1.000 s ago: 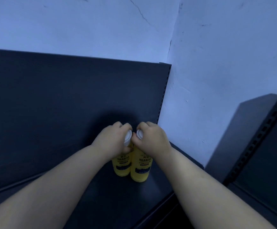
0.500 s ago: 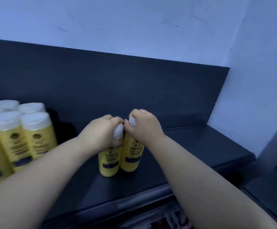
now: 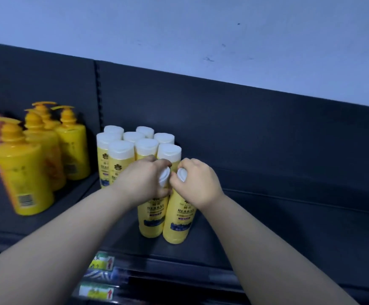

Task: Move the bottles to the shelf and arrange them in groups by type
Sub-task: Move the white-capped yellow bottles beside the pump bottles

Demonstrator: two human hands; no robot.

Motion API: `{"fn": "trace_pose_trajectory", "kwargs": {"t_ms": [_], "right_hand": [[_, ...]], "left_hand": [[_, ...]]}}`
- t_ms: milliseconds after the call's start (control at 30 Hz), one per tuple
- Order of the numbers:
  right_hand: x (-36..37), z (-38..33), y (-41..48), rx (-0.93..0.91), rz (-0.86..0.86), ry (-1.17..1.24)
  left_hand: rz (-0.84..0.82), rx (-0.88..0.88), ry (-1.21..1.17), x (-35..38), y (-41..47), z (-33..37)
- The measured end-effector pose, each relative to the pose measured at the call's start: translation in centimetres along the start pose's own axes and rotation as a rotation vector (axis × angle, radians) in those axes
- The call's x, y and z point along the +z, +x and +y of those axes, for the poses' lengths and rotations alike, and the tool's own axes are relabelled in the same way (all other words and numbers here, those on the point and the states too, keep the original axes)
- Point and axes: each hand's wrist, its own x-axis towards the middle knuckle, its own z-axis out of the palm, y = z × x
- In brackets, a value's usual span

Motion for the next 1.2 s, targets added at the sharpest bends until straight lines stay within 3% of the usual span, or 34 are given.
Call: {"fn": "trace_pose_trajectory", "kwargs": {"t_ms": [233,567,867,1033,1200], "right_hand": [[1.8,0.9,1.1,0.008,0.074,0.028],[4.0,0.3,1.4,-0.042,0.371,0.159],[5.7,-5.1,2.1,-0.025,0.33,0.197],[7.8,-9.3,2.8,-0.002,0.309,0.062],[8.2,-11.1,3.1,0.02,0.124,-0.202]], "left_hand": [[-0.012,-0.054,0.079,0.5,1.5,-0.2],[0.139,-0.101,-0.063,1.1,1.0,-0.7],[0.108,0.02,-0.062,-0.9,-1.7,-6.3],[0.114,0.091,-0.05,-1.6,-2.7,-11.4],[0.184,0.21,-0.106,-1.3,-3.3,-13.7]]}}
